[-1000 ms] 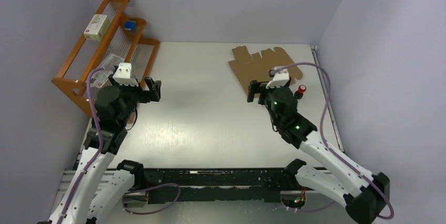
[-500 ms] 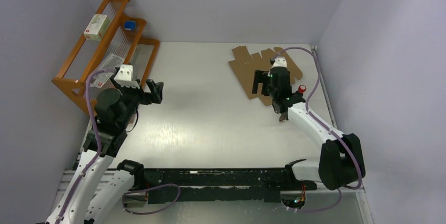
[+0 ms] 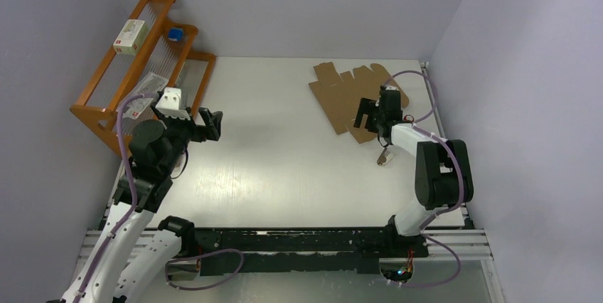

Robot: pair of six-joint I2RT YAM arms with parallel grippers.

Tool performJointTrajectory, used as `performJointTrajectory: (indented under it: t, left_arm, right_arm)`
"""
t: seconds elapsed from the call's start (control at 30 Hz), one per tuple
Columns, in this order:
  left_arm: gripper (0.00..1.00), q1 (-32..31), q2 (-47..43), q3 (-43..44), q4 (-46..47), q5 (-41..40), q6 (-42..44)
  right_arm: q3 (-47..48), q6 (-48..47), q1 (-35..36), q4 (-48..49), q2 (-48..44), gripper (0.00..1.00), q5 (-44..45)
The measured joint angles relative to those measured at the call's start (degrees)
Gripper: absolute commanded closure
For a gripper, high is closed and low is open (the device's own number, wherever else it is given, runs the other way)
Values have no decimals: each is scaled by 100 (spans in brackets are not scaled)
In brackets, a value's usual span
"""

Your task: Fold the paper box

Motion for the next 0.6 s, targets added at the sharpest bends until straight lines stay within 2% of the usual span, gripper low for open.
performJointTrajectory:
  t: [0.3,0.6]
  left_arm:
    - [2,0,28,-9,35,9,22]
    - [2,0,28,-11,46,44,37]
  right_arm:
    - [350,-85,-138,105,516,9,-203]
    - [348,-81,-138,17,660,10,-227]
